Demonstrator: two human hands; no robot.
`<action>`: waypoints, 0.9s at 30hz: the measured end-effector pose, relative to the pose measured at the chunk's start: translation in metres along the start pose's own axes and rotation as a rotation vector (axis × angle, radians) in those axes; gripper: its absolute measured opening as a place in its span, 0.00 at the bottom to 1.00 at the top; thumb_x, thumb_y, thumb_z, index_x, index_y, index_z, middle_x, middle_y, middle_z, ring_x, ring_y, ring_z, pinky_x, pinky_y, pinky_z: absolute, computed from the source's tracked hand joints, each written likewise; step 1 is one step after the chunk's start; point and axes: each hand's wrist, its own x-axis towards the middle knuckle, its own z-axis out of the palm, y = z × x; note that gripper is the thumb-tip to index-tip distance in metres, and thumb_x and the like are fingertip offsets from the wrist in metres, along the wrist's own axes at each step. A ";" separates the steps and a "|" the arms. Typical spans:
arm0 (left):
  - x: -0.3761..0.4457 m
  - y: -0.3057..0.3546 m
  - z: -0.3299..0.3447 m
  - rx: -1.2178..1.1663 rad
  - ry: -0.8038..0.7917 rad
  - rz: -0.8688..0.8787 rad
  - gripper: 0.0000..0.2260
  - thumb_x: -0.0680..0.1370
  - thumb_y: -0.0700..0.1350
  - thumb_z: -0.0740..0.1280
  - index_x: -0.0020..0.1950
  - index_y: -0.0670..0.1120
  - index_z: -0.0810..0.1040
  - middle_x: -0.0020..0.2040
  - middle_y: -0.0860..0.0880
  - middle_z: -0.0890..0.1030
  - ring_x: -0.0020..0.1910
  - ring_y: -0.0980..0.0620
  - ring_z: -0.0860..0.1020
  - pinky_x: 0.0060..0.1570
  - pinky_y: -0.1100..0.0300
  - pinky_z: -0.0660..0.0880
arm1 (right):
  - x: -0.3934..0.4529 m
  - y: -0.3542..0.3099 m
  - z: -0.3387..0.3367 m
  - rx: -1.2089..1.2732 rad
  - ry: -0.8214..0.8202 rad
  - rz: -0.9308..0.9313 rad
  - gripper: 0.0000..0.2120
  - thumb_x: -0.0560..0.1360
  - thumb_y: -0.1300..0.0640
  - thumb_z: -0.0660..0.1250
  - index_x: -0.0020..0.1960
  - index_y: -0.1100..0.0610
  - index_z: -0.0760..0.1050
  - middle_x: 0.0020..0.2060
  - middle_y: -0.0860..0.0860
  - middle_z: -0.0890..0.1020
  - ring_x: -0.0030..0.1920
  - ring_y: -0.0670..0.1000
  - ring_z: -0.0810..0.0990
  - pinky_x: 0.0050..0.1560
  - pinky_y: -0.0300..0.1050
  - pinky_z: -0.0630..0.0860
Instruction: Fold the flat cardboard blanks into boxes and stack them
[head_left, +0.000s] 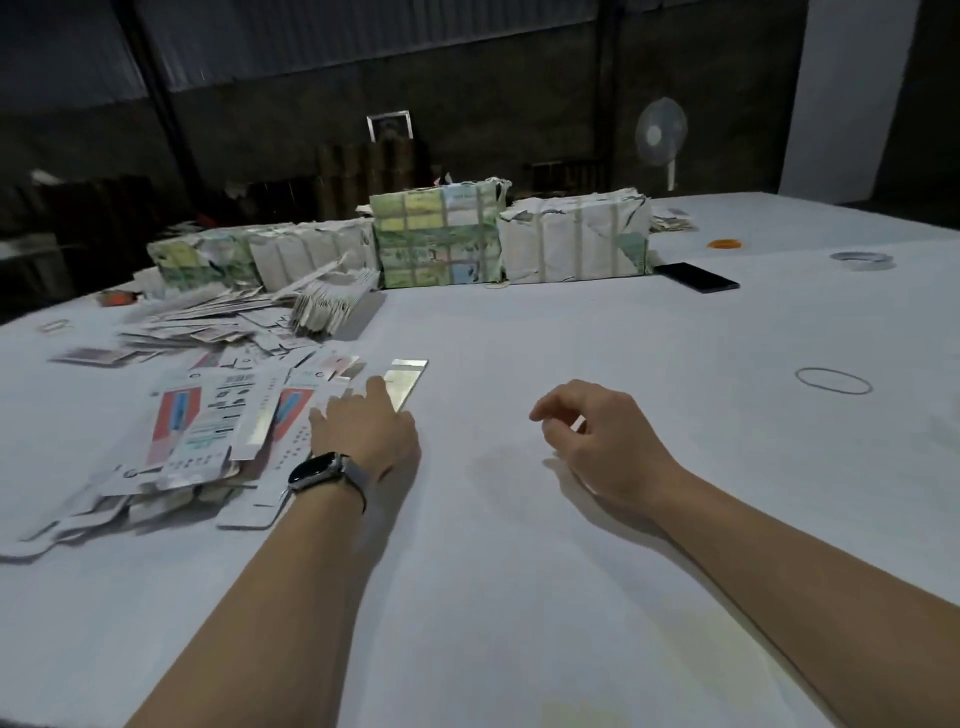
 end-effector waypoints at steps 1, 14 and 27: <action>-0.001 0.002 -0.001 0.014 0.028 0.028 0.21 0.81 0.53 0.59 0.71 0.46 0.66 0.66 0.41 0.77 0.68 0.39 0.71 0.70 0.43 0.62 | 0.000 0.000 0.000 0.003 -0.001 0.006 0.12 0.76 0.62 0.66 0.44 0.44 0.78 0.42 0.43 0.81 0.39 0.39 0.76 0.46 0.39 0.71; -0.029 0.028 -0.023 -0.167 0.134 0.262 0.18 0.81 0.49 0.62 0.71 0.51 0.69 0.62 0.44 0.80 0.61 0.40 0.76 0.55 0.50 0.74 | 0.001 -0.001 0.000 0.029 -0.018 0.033 0.12 0.76 0.62 0.66 0.44 0.45 0.78 0.40 0.42 0.80 0.42 0.43 0.77 0.47 0.40 0.72; -0.064 0.066 -0.046 -1.274 0.104 0.394 0.20 0.82 0.36 0.64 0.71 0.53 0.72 0.54 0.53 0.83 0.48 0.56 0.85 0.37 0.62 0.81 | 0.007 -0.008 0.003 0.463 0.090 0.126 0.28 0.74 0.36 0.60 0.71 0.45 0.68 0.44 0.44 0.82 0.46 0.42 0.83 0.46 0.41 0.78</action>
